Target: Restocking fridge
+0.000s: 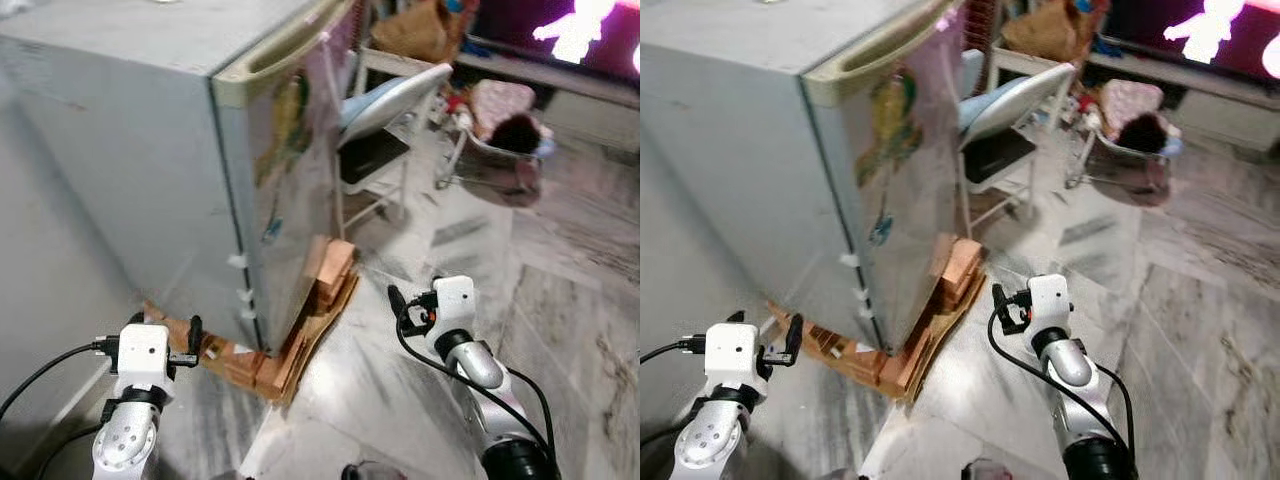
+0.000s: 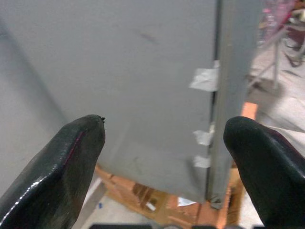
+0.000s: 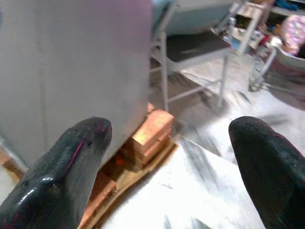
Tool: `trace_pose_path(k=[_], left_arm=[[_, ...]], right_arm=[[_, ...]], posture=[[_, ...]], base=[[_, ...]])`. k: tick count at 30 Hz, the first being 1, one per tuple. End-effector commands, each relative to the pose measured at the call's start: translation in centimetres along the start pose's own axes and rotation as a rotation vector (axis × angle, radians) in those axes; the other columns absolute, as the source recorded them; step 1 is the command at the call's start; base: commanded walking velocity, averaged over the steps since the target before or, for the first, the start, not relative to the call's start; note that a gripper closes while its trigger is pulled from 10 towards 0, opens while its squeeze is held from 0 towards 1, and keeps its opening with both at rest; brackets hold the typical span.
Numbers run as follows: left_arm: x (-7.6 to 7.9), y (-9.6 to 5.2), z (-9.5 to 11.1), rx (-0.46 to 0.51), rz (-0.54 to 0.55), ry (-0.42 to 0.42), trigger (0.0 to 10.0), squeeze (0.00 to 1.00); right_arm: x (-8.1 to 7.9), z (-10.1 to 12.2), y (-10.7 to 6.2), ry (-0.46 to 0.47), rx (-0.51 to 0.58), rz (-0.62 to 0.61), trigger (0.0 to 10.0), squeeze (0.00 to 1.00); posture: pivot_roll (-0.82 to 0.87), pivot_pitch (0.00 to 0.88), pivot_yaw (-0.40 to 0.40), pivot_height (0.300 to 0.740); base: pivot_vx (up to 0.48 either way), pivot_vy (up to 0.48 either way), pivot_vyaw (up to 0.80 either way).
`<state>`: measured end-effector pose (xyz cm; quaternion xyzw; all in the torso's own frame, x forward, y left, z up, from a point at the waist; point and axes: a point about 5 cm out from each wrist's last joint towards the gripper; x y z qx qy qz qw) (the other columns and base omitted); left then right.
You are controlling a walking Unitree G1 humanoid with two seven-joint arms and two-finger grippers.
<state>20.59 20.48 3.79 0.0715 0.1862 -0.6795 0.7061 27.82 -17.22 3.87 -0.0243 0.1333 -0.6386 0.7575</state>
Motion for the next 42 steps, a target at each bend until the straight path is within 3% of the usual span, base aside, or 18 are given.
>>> trace_pose_path(k=[1,12,14,19,28,33,42], left_arm=[[0.0,0.1,0.1,0.008,-0.007,-0.005,10.0,0.0],[0.2,0.2,0.3,0.013,-0.009,-0.003,10.0,0.0],[0.1,0.3,0.1,0.013,-0.024,0.029,10.0,0.0],[-1.4,1.1,-0.5,0.0,-0.029,0.071,10.0,0.0],[-2.2,1.9,-0.3,0.004,0.001,0.069,10.0,0.0],[-2.5,2.7,-0.2,0.004,0.021,0.063,10.0,0.0],[-2.3,6.4,1.3,0.022,0.041,0.052,10.0,0.0]], right_arm=[[0.2,0.3,0.1,-0.007,0.004,-0.001,10.0,0.0],[0.3,0.5,0.3,-0.012,0.005,0.004,10.0,0.0],[0.2,0.5,0.3,-0.013,0.003,0.007,10.0,0.0],[0.1,0.5,0.3,0.001,0.001,0.037,10.0,0.0],[-0.1,0.3,0.0,-0.004,0.0,0.043,10.0,0.0],[-0.1,0.3,-0.1,-0.009,-0.003,0.048,10.0,0.0],[-0.7,-0.2,0.0,-0.003,-0.029,0.068,10.0,0.0]], posture=[[0.05,0.039,-0.016,0.735],[0.05,0.042,-0.023,0.735],[0.05,0.044,-0.031,0.735],[0.05,0.05,-0.035,0.735],[0.04,0.057,-0.034,0.735],[0.04,0.062,-0.042,0.735],[0.04,0.069,-0.042,0.735]], base=[[0.0,0.0,-0.8],[0.0,0.0,-0.8],[0.0,0.0,-0.8],[0.0,0.0,-0.54],[0.0,0.0,0.0],[0.0,0.0,0.0],[0.0,0.0,0.0]])
Point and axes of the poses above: a point about 5 cm out from each wrist's last joint towards the gripper, its own y axis pointing out of the wrist towards the gripper, its own z axis along the axis of the wrist's last joint, x = y × z, and after that the axes turned 12 degrees about y, right-handed
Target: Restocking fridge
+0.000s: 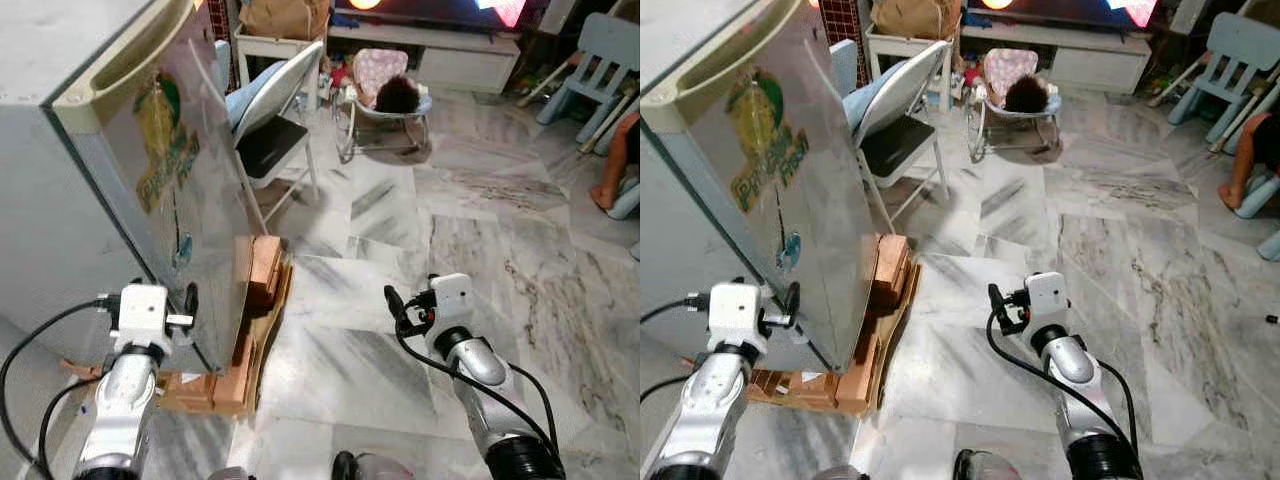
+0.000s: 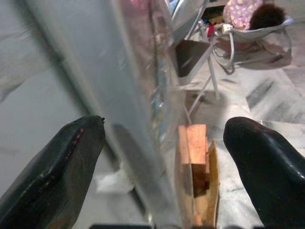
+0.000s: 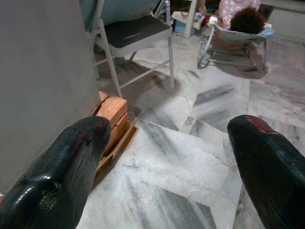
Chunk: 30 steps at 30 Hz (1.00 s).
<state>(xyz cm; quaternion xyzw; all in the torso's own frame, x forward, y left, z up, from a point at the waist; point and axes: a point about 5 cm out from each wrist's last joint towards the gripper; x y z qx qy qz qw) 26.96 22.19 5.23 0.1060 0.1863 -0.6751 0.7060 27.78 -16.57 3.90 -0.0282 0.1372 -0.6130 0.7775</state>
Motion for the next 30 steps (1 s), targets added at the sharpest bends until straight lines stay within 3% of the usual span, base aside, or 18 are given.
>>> trace_pose_path(k=[1,9,14,18,21,23,26,28,29,30], left_arm=[[-0.3,0.4,-0.5,-0.028,0.026,0.006,10.0,0.0],[-1.3,2.0,-0.1,-0.042,0.089,0.025,10.0,0.0],[-2.2,2.3,-0.5,-0.069,0.127,-0.023,10.0,0.0],[-1.9,2.8,0.0,-0.057,0.117,-0.026,10.0,0.0],[-0.5,3.8,1.8,0.015,0.055,-0.004,10.0,0.0],[0.9,4.6,3.9,0.094,-0.015,0.02,10.0,0.0],[5.0,5.6,9.5,0.301,-0.206,0.064,10.0,0.0],[9.1,4.7,12.5,0.423,-0.384,0.089,10.0,0.0],[12.2,3.1,13.8,0.495,-0.536,0.103,10.0,0.0],[14.1,1.9,14.5,0.54,-0.633,0.111,10.0,0.0]], right_arm=[[-0.1,-0.2,-0.1,0.004,-0.013,0.005,10.0,0.0],[-0.5,-0.3,-0.2,0.012,-0.012,0.012,10.0,0.0],[-0.4,-0.3,-0.3,0.019,-0.014,0.007,10.0,0.0],[-0.6,-0.4,-0.2,0.022,-0.021,0.014,10.0,0.0],[-0.4,-0.6,-0.3,-0.015,-0.043,0.01,10.0,0.0],[0.7,-1.0,-0.5,-0.08,-0.076,-0.045,10.0,0.0],[2.4,-2.2,-1.0,-0.116,-0.179,-0.11,10.0,0.0],[3.0,-2.9,-1.2,-0.113,-0.227,-0.139,10.0,0.0],[3.2,-3.0,-1.3,-0.129,-0.236,-0.145,10.0,0.0],[3.2,-3.0,-1.3,-0.14,-0.238,-0.145,10.0,0.0]], posture=[[0.04,0.069,-0.042,0.735],[0.02,0.078,-0.034,0.735],[0.02,0.078,-0.031,0.735],[0.02,0.077,-0.032,0.735],[0.03,0.075,-0.04,0.735],[0.03,0.073,-0.044,0.735],[0.04,0.068,-0.046,0.735],[0.04,0.065,-0.043,0.735],[0.04,0.064,-0.044,0.735],[0.04,0.059,-0.04,0.735]], base=[[0.0,0.0,0.0],[0.0,0.0,0.0],[0.0,0.0,0.0],[0.0,0.0,0.0],[0.0,0.0,0.0],[0.0,0.0,0.0],[0.0,0.0,0.0],[0.0,0.0,0.0],[0.0,0.0,0.0],[0.0,0.0,0.0]])
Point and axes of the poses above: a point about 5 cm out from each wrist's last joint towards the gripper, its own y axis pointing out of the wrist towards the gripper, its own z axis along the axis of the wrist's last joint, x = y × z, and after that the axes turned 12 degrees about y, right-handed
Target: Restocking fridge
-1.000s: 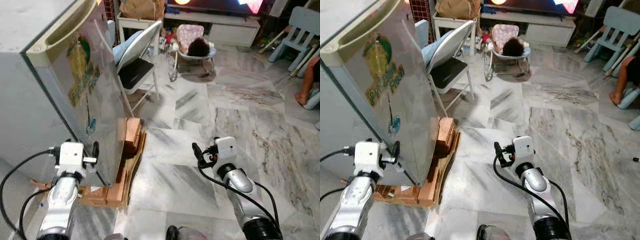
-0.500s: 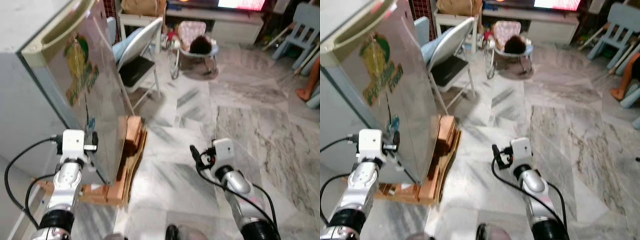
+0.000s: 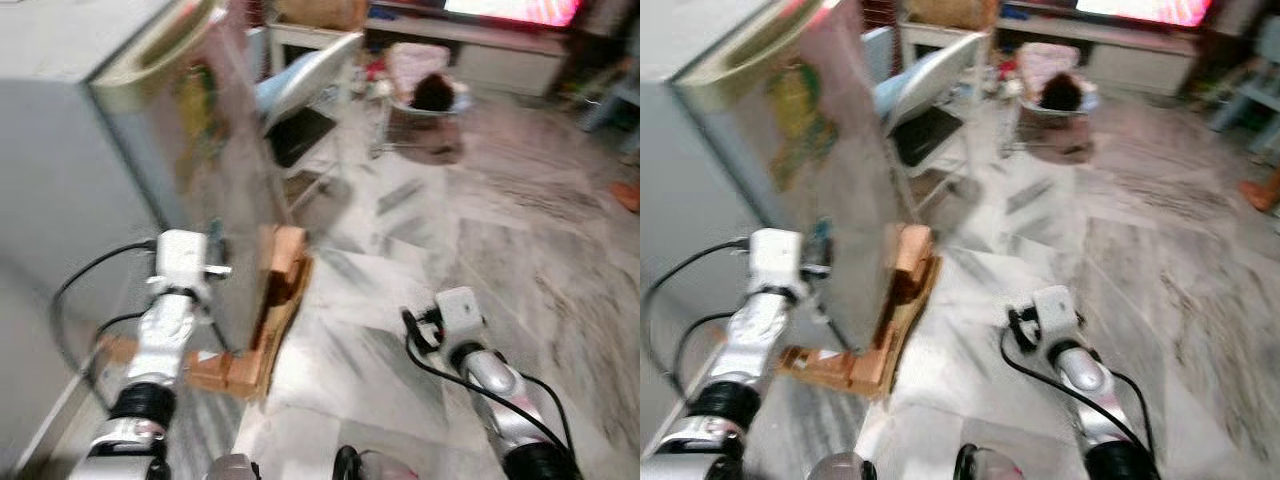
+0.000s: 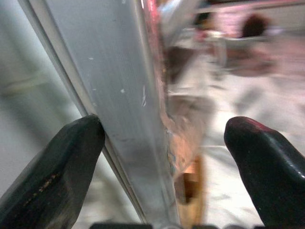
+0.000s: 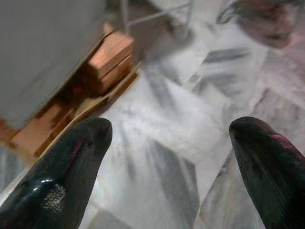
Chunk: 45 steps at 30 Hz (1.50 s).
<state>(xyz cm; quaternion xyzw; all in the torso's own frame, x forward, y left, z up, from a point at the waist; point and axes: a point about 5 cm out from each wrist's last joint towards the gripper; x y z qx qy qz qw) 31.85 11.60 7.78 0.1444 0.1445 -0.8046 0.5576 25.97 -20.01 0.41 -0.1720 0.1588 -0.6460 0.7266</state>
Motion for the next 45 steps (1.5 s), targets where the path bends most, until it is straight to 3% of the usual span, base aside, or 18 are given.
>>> trace_pose_path(k=[1,3,5,9,16,19,20,25,28,30,34,35,37,40,45], left_arm=[[7.1,1.1,8.3,0.36,-0.342,0.109,10.0,0.0],[8.7,0.9,8.8,0.363,-0.374,0.044,10.0,0.0],[8.3,1.4,8.4,0.335,-0.345,0.024,10.0,0.0],[3.3,2.1,6.6,0.252,-0.162,0.013,10.0,0.0],[-1.2,-0.1,3.4,0.151,-0.053,0.056,10.0,0.0],[-1.6,-1.3,1.9,0.109,-0.019,0.033,10.0,0.0],[-1.5,-2.3,0.9,0.073,0.006,0.003,10.0,0.0],[-0.5,-4.3,0.5,0.056,0.014,-0.032,10.0,0.0],[-0.7,-6.8,-1.2,-0.009,0.045,-0.059,10.0,0.0],[-0.8,-7.1,-1.3,-0.017,0.051,-0.064,10.0,0.0],[-1.5,-11.1,-3.7,-0.121,0.131,-0.113,10.0,0.0],[-1.5,-11.1,-3.7,-0.121,0.131,-0.113,10.0,0.0],[-1.3,-12.8,-4.5,-0.173,0.145,-0.1,10.0,0.0],[-1.9,-13.3,-4.9,-0.192,0.2,-0.097,10.0,0.0],[-3.5,-12.0,-4.7,-0.183,0.341,-0.138,10.0,0.0]], right_arm=[[-0.5,0.7,0.4,-0.027,0.023,0.007,10.0,0.0],[-0.9,0.7,0.3,-0.03,0.037,0.02,10.0,0.0],[-1.3,0.6,0.3,-0.042,0.038,0.031,10.0,0.0],[-1.3,0.7,0.5,-0.042,0.04,0.042,10.0,0.0],[-1.8,1.0,0.6,-0.056,0.069,0.055,10.0,0.0],[-1.8,1.1,0.5,-0.049,0.088,0.056,10.0,0.0],[-1.7,1.4,0.5,-0.04,0.101,0.056,10.0,0.0],[-1.6,2.2,0.6,-0.026,0.139,0.067,10.0,0.0],[-2.1,2.5,0.8,-0.02,0.153,0.084,10.0,0.0],[-2.2,2.5,0.8,-0.017,0.155,0.085,10.0,0.0],[-2.4,3.0,0.9,-0.007,0.177,0.087,10.0,0.0],[-2.4,3.0,0.9,-0.007,0.177,0.087,10.0,0.0],[-2.2,3.3,0.9,-0.019,0.19,0.09,10.0,0.0],[-1.9,3.5,0.9,-0.012,0.196,0.085,10.0,0.0],[-2.1,4.1,1.1,-0.013,0.213,0.105,10.0,0.0]], posture=[[0.04,0.059,-0.04,0.735],[0.04,0.061,-0.038,0.735],[0.04,0.058,-0.043,0.735],[0.04,0.055,-0.043,0.735],[0.05,0.052,-0.039,0.735],[0.06,0.056,-0.03,0.735],[0.06,0.057,-0.03,0.735],[0.07,0.066,-0.039,0.735],[0.07,0.07,-0.042,0.735],[0.07,0.074,-0.042,0.735],[0.06,0.076,-0.044,0.735],[0.06,0.076,-0.044,0.735],[0.06,0.075,-0.05,0.735],[0.06,0.075,-0.052,0.735],[0.06,0.063,-0.07,0.735]], base=[[0.0,0.0,0.0],[0.0,0.0,0.0],[0.0,0.0,0.0],[0.0,0.0,0.0],[0.0,0.0,0.0],[0.0,0.0,0.0],[0.0,-0.3,0.0],[0.0,-0.351,0.0],[0.0,-0.376,0.0],[0.0,-0.379,0.0],[0.0,-0.389,0.0],[0.0,-0.39,0.0],[0.0,-0.39,0.0],[0.0,-0.387,-0.39],[0.0,-0.377,-0.61]])
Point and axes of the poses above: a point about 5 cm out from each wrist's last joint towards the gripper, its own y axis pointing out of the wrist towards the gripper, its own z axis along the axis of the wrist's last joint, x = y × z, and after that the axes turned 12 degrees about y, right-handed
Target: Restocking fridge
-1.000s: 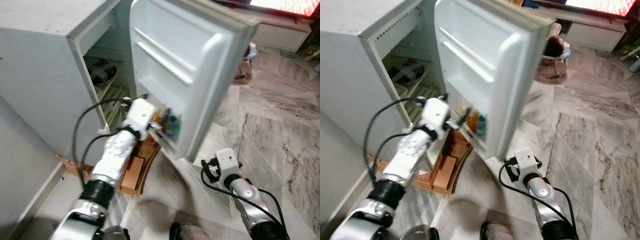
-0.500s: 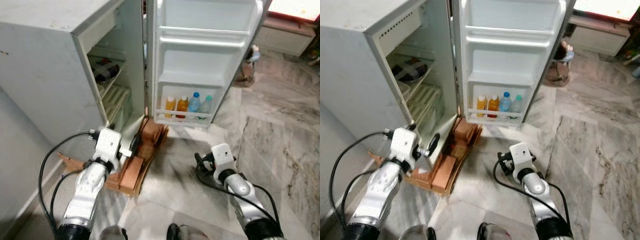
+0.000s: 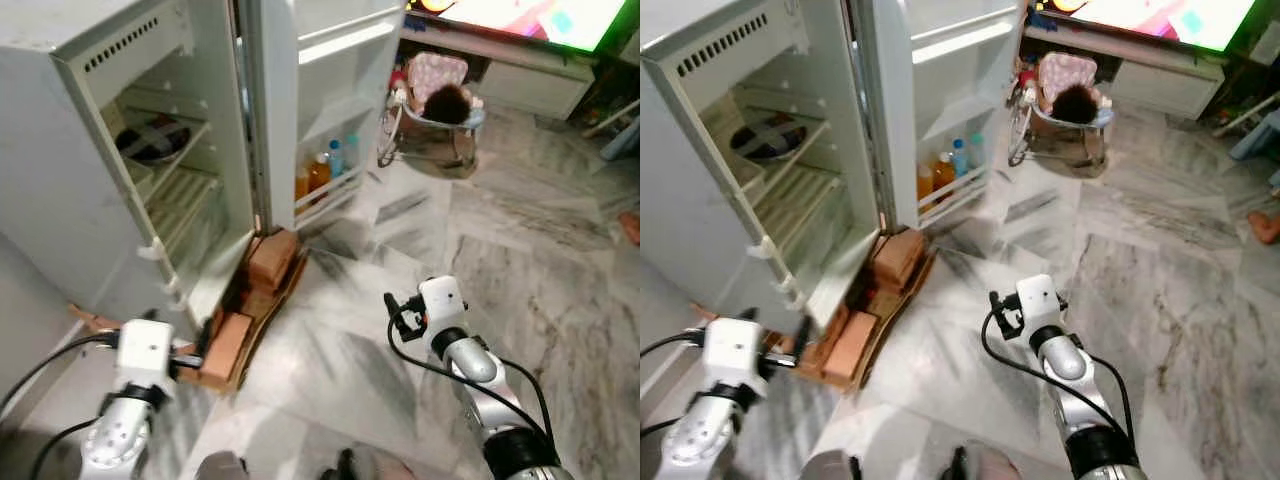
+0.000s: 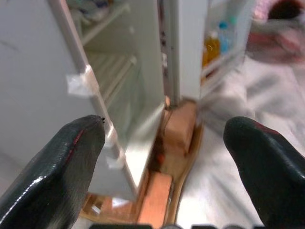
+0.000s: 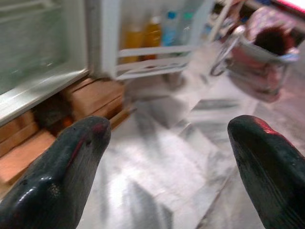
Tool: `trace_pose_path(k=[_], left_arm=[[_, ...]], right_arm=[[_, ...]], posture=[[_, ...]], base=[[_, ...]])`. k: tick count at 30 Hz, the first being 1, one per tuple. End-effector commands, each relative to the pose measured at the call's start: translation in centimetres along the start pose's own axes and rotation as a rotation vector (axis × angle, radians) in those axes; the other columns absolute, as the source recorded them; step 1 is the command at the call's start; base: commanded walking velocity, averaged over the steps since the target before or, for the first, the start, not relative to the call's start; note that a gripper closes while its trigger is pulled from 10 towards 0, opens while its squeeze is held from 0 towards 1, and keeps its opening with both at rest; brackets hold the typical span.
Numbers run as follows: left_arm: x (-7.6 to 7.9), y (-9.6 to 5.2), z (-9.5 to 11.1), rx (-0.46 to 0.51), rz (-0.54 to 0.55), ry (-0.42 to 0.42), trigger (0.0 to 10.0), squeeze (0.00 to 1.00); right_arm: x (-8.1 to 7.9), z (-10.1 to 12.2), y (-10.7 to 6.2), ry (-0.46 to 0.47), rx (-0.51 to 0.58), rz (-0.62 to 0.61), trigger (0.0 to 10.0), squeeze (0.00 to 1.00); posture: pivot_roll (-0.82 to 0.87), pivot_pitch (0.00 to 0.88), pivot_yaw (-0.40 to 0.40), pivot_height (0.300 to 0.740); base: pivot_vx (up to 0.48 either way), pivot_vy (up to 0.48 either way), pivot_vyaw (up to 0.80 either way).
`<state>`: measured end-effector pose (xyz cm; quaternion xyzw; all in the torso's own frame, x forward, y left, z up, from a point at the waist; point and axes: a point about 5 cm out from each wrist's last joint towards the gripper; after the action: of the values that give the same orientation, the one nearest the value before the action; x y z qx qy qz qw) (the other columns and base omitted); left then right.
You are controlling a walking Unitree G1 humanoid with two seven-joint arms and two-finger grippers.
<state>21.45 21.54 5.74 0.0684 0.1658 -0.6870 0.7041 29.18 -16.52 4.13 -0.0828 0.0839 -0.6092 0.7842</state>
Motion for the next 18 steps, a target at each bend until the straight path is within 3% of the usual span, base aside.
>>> trace_pose_path(k=[1,6,18], left_arm=[[0.9,0.7,0.5,0.011,0.003,-0.036,10.0,0.0],[1.5,1.2,1.1,0.024,-0.018,-0.004,10.0,0.0],[2.4,1.3,1.0,0.016,-0.049,0.013,10.0,0.0]], right_arm=[[0.9,-0.6,-0.7,0.01,-0.019,-0.024,10.0,0.0],[0.9,0.0,-0.3,0.009,-0.004,-0.024,10.0,0.0],[0.6,1.1,0.4,-0.005,0.043,-0.014,10.0,0.0]], posture=[[0.06,0.061,-0.071,0.735],[0.06,0.057,-0.067,0.735],[0.05,0.06,-0.045,0.735]], base=[[0.0,-0.36,-0.54],[0.326,-0.309,-0.49],[0.466,0.0,-0.8]])
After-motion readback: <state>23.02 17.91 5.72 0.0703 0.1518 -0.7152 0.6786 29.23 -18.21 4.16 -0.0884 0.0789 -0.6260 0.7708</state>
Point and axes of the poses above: a point about 5 cm out from each wrist's last joint towards the gripper, its own y axis pointing out of the wrist towards the gripper, its own z axis along the axis of the wrist's last joint, x = y × z, and after that the axes turned 12 degrees about y, right-handed
